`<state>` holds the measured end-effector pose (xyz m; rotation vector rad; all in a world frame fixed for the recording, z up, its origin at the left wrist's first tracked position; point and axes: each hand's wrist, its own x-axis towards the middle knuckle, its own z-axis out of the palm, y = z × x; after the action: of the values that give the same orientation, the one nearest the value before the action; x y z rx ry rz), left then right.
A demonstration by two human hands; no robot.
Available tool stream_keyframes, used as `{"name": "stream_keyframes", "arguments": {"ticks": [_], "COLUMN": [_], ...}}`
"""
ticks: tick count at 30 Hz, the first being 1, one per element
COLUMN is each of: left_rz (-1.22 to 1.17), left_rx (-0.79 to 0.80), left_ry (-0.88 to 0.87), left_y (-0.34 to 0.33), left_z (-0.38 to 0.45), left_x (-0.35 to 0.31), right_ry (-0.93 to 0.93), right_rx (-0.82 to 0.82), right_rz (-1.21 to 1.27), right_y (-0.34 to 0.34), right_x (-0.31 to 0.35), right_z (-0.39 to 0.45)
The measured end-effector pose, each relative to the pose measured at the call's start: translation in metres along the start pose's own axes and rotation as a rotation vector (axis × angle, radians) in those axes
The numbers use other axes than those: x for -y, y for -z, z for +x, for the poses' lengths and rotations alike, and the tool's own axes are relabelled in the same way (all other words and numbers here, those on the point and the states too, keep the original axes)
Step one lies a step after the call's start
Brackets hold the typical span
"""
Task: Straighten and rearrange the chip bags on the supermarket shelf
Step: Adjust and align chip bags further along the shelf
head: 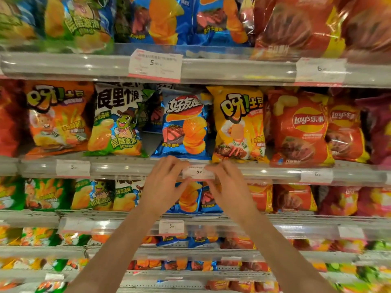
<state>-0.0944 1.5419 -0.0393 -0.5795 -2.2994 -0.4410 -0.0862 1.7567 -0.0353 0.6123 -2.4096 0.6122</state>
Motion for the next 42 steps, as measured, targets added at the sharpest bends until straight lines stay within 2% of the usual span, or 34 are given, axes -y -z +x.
{"name": "stream_keyframes", "arguments": {"ticks": [8,13,18,22,25,32,42], "left_rz": [-0.112,-0.149,-0.156,-0.161,-0.149,-0.166,-0.183], "left_rx": [-0.035,-0.034,-0.026,-0.017,-0.007,-0.008,-0.016], "left_ry": [-0.004,0.010,0.025,0.040,0.050,0.051,0.046], "left_y": [-0.005,-0.005,-0.004,0.000,0.000,-0.001,0.001], "left_z": [0.000,0.001,0.000,0.001,0.001,0.001,0.002], "left_x": [0.011,0.011,0.010,0.008,0.008,0.010,0.009], "right_ry": [-0.130,-0.184,-0.256,-0.362,-0.359,-0.320,-0.326], "right_rx": [0.024,0.023,0.196,0.272,0.193,-0.047,-0.089], "right_rz": [0.151,0.284,0.244,0.435,0.524,0.518,0.437], "right_y": [0.013,0.041,0.029,0.008,-0.006,-0.016,-0.022], "right_x": [0.007,0.026,0.032,0.029,0.024,0.022,0.028], "right_z": [0.006,0.049,0.112,0.140,0.143,0.137,0.132]}}
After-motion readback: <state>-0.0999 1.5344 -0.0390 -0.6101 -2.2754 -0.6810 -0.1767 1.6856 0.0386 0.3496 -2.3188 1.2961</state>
